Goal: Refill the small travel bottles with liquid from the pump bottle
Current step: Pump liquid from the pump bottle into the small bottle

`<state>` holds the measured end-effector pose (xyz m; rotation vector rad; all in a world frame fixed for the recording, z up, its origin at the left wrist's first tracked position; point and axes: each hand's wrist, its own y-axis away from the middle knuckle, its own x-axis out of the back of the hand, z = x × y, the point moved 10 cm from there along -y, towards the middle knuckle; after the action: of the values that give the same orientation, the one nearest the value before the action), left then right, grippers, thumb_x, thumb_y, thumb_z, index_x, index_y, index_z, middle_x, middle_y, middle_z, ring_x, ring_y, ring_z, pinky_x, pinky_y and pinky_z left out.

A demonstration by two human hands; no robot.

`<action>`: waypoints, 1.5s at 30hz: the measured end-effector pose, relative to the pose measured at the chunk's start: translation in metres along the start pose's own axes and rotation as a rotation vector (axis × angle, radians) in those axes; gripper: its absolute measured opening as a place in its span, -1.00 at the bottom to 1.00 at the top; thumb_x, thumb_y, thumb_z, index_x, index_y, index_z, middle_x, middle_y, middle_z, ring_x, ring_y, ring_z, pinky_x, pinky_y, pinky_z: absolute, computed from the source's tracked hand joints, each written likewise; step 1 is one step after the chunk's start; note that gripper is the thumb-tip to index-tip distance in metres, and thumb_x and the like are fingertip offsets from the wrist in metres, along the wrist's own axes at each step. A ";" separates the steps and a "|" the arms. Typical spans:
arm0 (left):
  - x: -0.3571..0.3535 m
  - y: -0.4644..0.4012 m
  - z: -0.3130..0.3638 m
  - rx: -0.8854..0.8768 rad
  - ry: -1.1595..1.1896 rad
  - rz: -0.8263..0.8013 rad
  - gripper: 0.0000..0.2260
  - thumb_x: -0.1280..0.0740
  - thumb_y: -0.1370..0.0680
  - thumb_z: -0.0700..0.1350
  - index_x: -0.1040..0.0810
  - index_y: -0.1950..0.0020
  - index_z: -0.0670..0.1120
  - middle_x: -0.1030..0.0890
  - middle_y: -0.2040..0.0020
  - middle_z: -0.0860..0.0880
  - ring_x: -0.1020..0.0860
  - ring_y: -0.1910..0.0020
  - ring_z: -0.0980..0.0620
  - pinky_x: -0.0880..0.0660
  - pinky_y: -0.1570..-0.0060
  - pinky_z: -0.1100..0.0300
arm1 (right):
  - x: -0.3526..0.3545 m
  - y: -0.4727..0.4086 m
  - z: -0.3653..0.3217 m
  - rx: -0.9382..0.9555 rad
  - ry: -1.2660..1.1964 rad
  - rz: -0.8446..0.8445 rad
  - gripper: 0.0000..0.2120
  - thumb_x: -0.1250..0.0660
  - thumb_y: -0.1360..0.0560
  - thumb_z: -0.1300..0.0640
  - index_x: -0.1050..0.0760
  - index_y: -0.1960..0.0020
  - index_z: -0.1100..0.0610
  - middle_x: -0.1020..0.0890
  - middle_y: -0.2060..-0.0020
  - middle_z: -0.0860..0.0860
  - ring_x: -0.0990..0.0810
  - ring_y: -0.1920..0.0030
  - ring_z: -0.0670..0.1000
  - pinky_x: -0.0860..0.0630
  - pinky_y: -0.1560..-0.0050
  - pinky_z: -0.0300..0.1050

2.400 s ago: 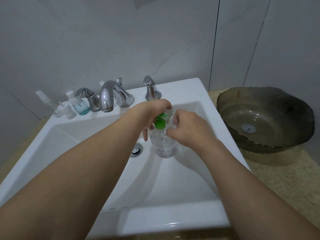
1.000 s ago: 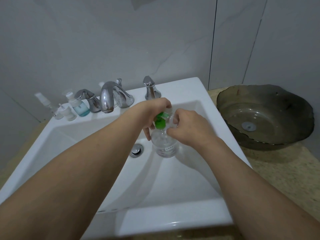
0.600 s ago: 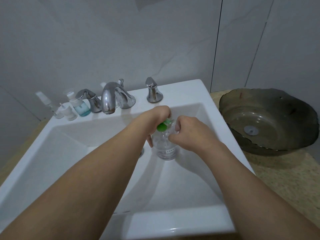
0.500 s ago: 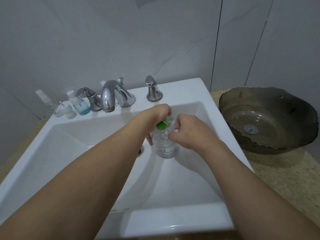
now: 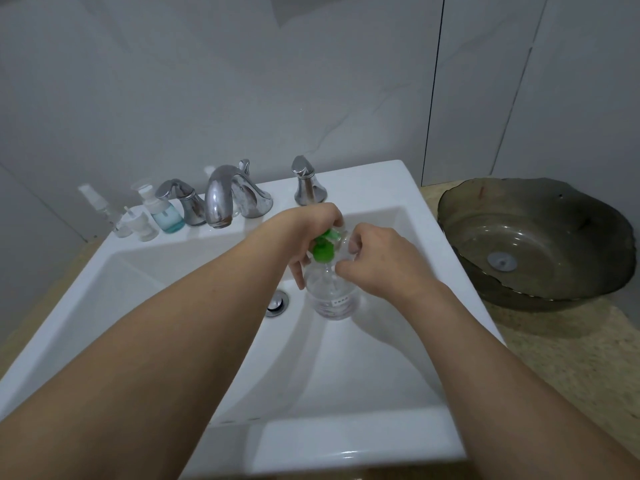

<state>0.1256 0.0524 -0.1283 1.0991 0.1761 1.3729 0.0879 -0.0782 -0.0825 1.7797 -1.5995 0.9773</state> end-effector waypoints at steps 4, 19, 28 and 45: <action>-0.002 -0.006 -0.003 -0.010 -0.053 0.029 -0.65 -0.16 -0.55 -0.06 -0.55 -0.22 -0.20 -0.56 -0.20 -0.22 -0.51 -0.16 -0.33 -0.51 -0.01 -0.50 | -0.006 0.000 0.002 -0.004 0.010 -0.029 -0.75 -0.37 -0.38 -0.05 -0.44 0.04 0.06 -0.58 0.11 -0.02 -0.56 0.11 0.08 -0.45 0.18 -0.10; 0.001 0.005 0.003 -0.015 -0.016 0.007 -0.50 -0.18 -0.59 0.07 -0.37 -0.44 -0.19 -0.47 -0.35 -0.19 -0.41 -0.35 -0.35 -0.43 -0.09 -0.57 | 0.003 0.001 -0.001 0.007 0.034 0.008 -0.74 -0.37 -0.37 -0.05 -0.42 0.04 0.05 -0.56 0.13 -0.03 -0.54 0.13 0.07 -0.37 0.22 -0.11; -0.004 -0.003 -0.002 -0.010 -0.060 0.032 -0.69 -0.14 -0.54 -0.09 -0.51 -0.14 -0.24 -0.55 -0.20 -0.24 -0.51 -0.15 -0.42 -0.55 0.06 -0.45 | -0.005 0.001 0.002 -0.019 0.024 -0.038 -0.74 -0.36 -0.38 -0.06 -0.43 0.05 0.05 -0.56 0.13 -0.02 -0.54 0.14 0.09 -0.37 0.24 -0.12; 0.000 0.006 0.001 -0.019 -0.008 0.007 -0.58 -0.19 -0.62 0.07 -0.38 -0.36 -0.18 -0.45 -0.31 -0.20 -0.38 -0.38 -0.35 -0.41 -0.15 -0.56 | -0.001 -0.001 0.001 -0.007 0.032 -0.006 -0.72 -0.37 -0.34 -0.07 -0.43 0.04 0.02 -0.58 0.13 -0.04 -0.56 0.13 0.06 -0.52 0.14 -0.06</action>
<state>0.1226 0.0508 -0.1232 1.0900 0.1528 1.3739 0.0893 -0.0782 -0.0832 1.7543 -1.5748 0.9912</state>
